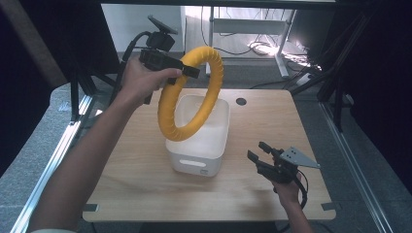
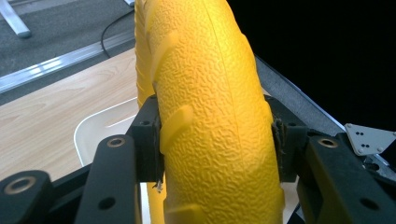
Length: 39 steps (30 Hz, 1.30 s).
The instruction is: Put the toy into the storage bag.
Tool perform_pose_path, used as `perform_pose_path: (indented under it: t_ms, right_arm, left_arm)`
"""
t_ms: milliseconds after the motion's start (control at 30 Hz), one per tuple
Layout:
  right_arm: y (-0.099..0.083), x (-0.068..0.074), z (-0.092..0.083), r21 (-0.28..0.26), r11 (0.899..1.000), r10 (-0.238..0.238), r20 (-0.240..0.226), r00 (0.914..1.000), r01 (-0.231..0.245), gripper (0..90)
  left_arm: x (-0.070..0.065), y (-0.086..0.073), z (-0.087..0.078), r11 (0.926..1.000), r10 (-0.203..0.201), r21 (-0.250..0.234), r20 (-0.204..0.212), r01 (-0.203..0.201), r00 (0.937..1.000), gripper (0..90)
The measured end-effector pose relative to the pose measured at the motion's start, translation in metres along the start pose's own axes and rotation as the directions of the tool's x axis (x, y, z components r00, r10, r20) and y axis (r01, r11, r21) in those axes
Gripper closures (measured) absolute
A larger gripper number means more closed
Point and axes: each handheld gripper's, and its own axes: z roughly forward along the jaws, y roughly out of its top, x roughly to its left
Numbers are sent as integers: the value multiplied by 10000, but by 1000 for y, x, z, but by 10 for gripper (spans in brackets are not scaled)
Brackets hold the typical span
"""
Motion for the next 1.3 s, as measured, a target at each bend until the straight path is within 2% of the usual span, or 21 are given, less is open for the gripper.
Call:
perform_pose_path:
  t_ms: [533,1000,1233,1300]
  right_arm:
    - [-6,-7,-2,104,9999,74,202,9998,-76,405]
    - [-10,-9,-2,248,9996,94,228,9997,-100,405]
    - [-11,-8,0,345,9993,111,228,9997,-119,405]
    - [-11,-8,0,360,9993,100,231,9997,-109,405]
  left_arm:
    - [0,-7,5,9996,207,215,57,-208,9998,490]
    - [4,-21,31,9967,323,732,304,-344,9990,490]
    - [8,-26,44,9950,373,911,289,-398,9989,490]
    - [8,-29,53,9935,409,1056,235,-432,9989,490]
